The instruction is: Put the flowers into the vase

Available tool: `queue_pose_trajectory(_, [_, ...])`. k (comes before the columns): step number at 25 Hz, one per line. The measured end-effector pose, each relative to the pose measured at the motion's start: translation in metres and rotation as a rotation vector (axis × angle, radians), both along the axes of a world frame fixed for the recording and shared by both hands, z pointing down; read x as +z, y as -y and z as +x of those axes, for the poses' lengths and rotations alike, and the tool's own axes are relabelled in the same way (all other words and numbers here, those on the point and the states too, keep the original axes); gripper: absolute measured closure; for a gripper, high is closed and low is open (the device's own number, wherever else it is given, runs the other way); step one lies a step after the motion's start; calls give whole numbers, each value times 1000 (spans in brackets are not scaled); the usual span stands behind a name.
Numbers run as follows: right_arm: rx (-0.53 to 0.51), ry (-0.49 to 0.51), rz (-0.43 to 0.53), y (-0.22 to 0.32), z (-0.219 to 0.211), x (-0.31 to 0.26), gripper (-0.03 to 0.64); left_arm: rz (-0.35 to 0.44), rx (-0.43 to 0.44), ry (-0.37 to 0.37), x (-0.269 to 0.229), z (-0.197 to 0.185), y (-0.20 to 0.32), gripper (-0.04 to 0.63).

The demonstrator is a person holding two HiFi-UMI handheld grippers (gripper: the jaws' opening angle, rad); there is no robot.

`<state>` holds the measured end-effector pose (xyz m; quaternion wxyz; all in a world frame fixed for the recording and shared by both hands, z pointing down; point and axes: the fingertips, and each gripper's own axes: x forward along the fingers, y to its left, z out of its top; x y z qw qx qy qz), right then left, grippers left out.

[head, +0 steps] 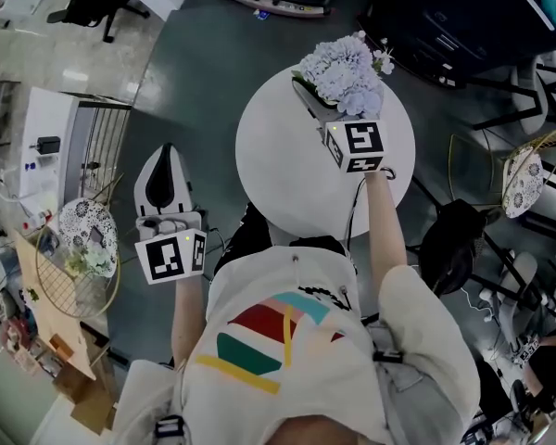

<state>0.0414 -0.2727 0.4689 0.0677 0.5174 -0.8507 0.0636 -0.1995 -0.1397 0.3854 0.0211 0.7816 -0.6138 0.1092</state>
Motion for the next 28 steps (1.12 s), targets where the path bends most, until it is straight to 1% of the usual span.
queue_pose_trajectory(7, [-52, -56, -38, -10, -3, 17, 115, 9, 7, 5, -4, 4, -4, 589])
queue_pose_trajectory(13, [-26, -46, -57, -11, 4, 25, 115, 2, 11, 3, -1, 7, -7, 589])
queue_pose_trajectory(17, [-22, -60, -80, -9, 6, 38, 115, -4, 15, 2, 1, 8, -6, 589])
queue_pose_trajectory(23, [-52, -63, -64, 2, -3, 36, 115, -10, 8, 1, 4, 6, -5, 589])
queue_pose_trajectory(28, [-88, -90, -73, 11, -6, 39, 117, -19, -1, 2, 8, 3, -4, 589])
